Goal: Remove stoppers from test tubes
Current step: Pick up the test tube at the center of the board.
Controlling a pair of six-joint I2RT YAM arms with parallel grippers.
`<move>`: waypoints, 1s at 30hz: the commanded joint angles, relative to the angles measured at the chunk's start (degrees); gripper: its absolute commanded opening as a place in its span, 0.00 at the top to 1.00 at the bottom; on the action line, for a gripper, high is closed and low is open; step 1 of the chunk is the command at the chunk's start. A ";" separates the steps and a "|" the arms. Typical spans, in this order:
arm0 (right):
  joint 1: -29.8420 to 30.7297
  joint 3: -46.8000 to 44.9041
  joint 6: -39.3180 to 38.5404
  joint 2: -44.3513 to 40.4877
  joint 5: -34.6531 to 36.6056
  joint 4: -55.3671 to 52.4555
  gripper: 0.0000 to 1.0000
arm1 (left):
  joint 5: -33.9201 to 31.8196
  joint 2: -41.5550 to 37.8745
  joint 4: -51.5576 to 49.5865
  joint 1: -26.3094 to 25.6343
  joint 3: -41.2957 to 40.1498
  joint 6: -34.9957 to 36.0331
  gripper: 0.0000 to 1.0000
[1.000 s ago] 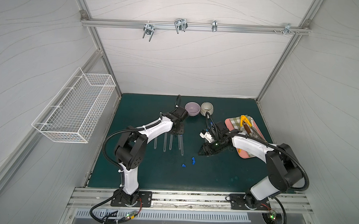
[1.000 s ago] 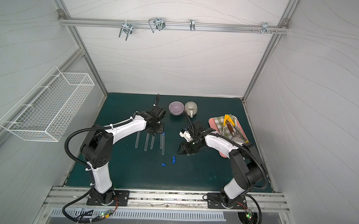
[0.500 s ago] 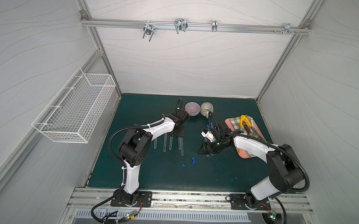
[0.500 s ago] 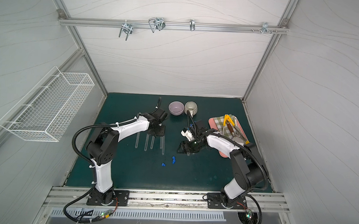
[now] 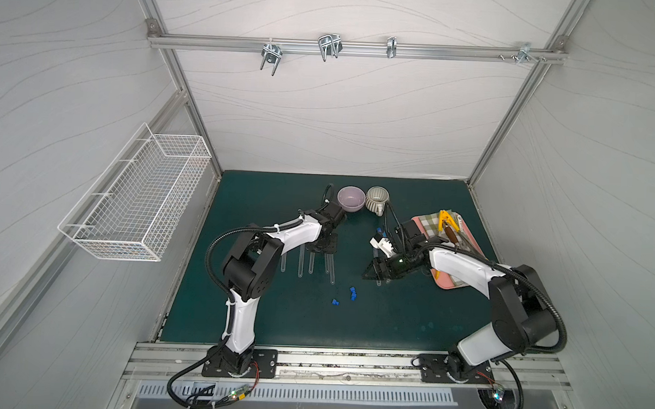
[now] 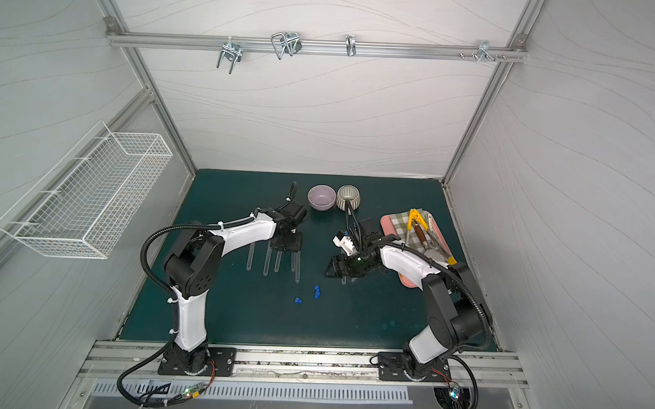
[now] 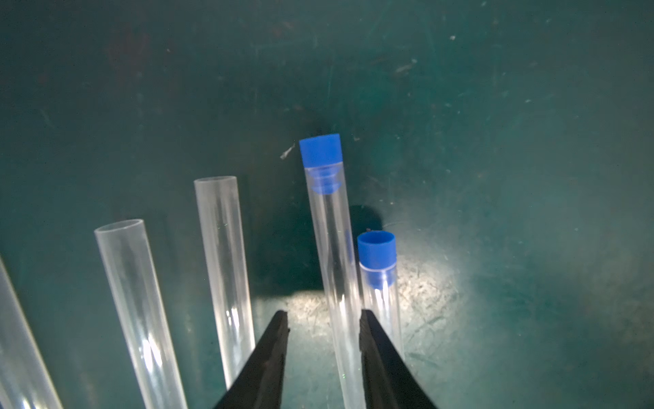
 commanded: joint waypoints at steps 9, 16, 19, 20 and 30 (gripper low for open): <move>-1.30 -0.72 -0.80 -2.03 -1.44 -0.38 0.21 | -0.12 2.78 0.13 -1.02 0.69 -1.27 0.63; -2.17 -0.98 -1.06 -2.63 -1.62 -0.68 0.20 | -0.99 4.48 -1.32 -1.02 1.71 -0.70 0.63; -2.51 -1.16 -1.12 -3.03 -1.64 -0.67 0.20 | -0.39 4.91 -0.88 -1.10 1.67 -1.01 0.65; -2.62 -1.24 -1.14 -3.13 -1.60 -0.64 0.20 | -0.29 5.15 -0.89 -1.11 1.60 -1.13 0.66; -3.72 -2.17 -1.16 -4.00 -1.80 -0.54 0.20 | 0.81 5.53 -0.79 -1.11 1.86 -1.58 0.77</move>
